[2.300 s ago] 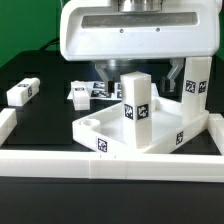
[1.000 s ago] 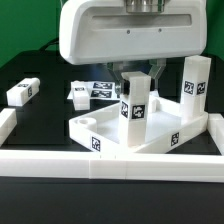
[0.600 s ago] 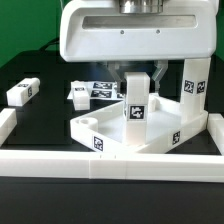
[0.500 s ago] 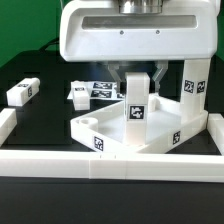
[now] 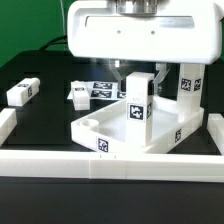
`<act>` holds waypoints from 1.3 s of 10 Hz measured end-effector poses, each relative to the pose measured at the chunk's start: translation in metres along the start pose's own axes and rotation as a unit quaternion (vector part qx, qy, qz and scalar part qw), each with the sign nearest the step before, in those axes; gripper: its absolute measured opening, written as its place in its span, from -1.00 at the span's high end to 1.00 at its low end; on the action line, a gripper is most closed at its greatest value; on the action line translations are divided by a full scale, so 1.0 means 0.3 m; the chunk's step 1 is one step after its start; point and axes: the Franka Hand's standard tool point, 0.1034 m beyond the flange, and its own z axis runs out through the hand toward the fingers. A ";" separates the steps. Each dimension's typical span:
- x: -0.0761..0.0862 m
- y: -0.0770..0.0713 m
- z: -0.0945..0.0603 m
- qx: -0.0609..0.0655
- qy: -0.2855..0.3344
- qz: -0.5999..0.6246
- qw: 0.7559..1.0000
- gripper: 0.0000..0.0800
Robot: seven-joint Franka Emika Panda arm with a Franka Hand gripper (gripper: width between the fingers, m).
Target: Assemble desk
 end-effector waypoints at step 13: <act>-0.010 -0.018 0.000 0.000 -0.001 -0.038 0.999 -0.62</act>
Offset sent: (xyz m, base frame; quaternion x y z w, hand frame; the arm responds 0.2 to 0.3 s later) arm 0.0020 0.0029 -0.0039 -0.0096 0.0046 0.2279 0.9736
